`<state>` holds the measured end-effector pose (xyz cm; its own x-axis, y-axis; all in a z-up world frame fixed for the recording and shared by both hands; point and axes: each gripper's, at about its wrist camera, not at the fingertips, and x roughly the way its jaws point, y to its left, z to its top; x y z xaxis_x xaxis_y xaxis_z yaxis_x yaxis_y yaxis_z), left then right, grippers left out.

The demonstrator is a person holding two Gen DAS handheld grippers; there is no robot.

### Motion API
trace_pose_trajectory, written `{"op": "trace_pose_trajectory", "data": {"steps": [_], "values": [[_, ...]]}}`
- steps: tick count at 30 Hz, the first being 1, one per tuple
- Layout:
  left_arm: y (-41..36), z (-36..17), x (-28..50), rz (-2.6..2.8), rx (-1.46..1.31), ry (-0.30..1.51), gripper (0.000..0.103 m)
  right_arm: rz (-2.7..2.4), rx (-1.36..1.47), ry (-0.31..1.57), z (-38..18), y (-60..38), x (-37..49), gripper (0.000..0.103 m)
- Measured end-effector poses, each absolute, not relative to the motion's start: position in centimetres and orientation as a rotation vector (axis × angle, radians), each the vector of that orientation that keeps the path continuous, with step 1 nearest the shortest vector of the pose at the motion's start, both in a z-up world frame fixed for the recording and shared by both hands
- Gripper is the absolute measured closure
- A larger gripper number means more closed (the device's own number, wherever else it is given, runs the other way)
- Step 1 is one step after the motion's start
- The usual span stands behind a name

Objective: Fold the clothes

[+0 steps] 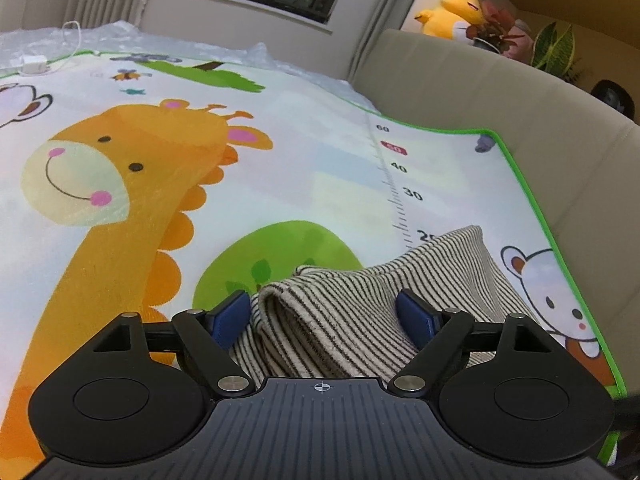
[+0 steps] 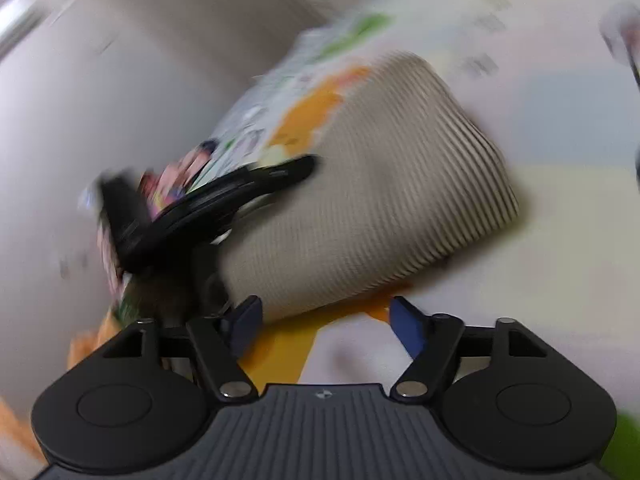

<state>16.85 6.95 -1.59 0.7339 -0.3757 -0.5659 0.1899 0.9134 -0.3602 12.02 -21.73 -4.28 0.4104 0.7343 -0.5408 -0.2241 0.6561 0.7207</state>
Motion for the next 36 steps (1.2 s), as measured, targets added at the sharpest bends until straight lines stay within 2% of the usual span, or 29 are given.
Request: {"op": "trace_pose_trajectory", "data": {"steps": [1,4,12,15,16,19,21,22,24,25,32,36], "values": [[7.0,-1.6,16.8,-0.319,-0.295,0.685,0.018,0.628,0.660,0.977,-4.8,-22.0,12.7,0.054],[7.4,-1.5,16.6,-0.332,-0.323,0.707,0.022,0.598,0.693,0.964,-4.5,-22.3,14.5,0.056],[8.4,-0.2,14.5,-0.342,-0.318,0.757,0.024,0.490,0.290,0.778,-0.7,-20.1,19.2,0.056],[9.0,1.4,13.2,-0.382,-0.310,0.728,0.025,0.468,0.138,0.706,-0.1,-18.7,19.6,0.052],[9.5,2.1,12.8,-0.383,-0.323,0.699,0.024,0.467,0.104,0.689,0.1,-18.5,19.3,0.052],[11.4,3.9,12.4,-0.319,-0.366,0.613,0.012,0.462,0.009,0.631,0.6,-17.4,17.8,0.052],[11.8,3.4,13.4,-0.262,-0.362,0.620,0.013,0.466,-0.041,0.595,0.9,-16.9,16.8,0.052],[11.9,2.7,14.3,-0.238,-0.360,0.642,0.017,0.486,-0.033,0.587,1.0,-17.0,16.0,0.049],[11.8,0.8,15.6,-0.225,-0.369,0.698,0.030,0.509,0.041,0.608,0.7,-17.9,15.3,0.034],[11.7,-0.1,16.0,-0.226,-0.378,0.722,0.034,0.515,0.094,0.629,0.3,-18.4,15.1,0.034],[11.7,-1.8,16.4,-0.250,-0.399,0.742,0.037,0.558,0.460,0.750,-2.2,-21.6,14.8,0.034],[11.4,-2.0,15.8,-0.270,-0.419,0.751,0.046,0.563,0.407,0.724,-1.6,-21.4,15.2,0.036]]}}
